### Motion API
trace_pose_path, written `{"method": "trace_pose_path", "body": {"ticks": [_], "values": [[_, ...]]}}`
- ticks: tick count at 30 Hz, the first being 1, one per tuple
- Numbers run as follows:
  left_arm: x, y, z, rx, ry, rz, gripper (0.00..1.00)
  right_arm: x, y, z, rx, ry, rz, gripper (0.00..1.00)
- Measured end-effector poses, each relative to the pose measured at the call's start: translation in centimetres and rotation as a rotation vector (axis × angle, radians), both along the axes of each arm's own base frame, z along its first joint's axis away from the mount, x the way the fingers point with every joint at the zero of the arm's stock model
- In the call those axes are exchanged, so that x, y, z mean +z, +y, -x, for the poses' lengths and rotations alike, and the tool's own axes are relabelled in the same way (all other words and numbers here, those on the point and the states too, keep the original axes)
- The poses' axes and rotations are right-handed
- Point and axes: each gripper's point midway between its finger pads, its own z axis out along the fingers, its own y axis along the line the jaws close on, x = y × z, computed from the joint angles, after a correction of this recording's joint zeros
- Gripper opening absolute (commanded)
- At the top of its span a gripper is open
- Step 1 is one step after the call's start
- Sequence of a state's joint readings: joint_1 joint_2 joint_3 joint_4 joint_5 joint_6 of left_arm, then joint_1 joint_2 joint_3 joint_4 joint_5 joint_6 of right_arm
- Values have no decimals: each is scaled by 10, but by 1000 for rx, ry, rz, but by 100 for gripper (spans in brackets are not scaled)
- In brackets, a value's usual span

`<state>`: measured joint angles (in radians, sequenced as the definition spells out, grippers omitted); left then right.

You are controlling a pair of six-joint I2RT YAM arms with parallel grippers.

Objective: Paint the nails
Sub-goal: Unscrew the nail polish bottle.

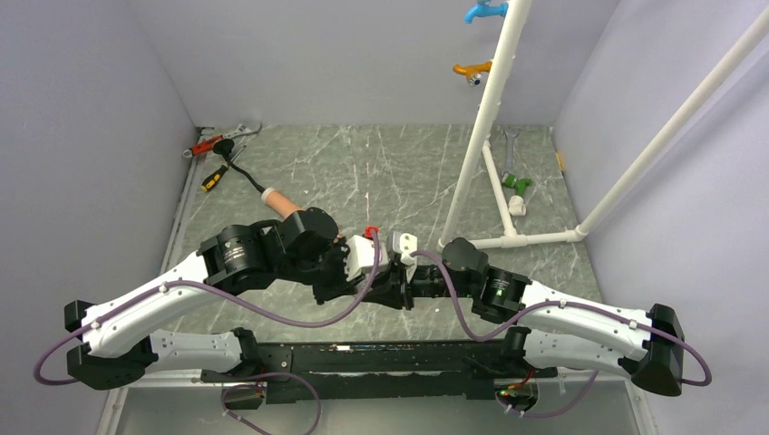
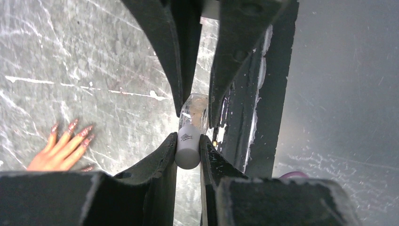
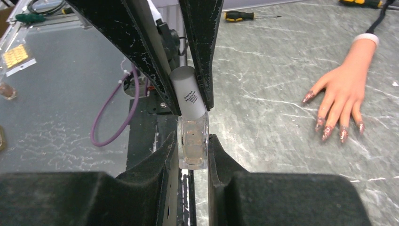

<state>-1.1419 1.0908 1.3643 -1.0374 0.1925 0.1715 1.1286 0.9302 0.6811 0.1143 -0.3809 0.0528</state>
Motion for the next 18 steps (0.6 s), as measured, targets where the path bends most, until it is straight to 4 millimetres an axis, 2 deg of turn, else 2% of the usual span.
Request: {"method": "trace_pose_path", "body": {"ticks": [10,11,12,14,18], "values": [[4,-5,-6,193,100,40,0,3,-4,-8,-56,-13,-10,0],[4,-6,-6,201,107,45,3,4,-5,-8,-58,-15,-13,0],[5,-7,-6,210,115,51,8,5,-6,-8,-61,-17,-17,0],[6,-9,-6,218,123,60,23,6,-8,-8,-65,-20,-22,0],[7,-13,-7,231,138,69,69,8,-11,-9,-76,-29,-29,0]]}}
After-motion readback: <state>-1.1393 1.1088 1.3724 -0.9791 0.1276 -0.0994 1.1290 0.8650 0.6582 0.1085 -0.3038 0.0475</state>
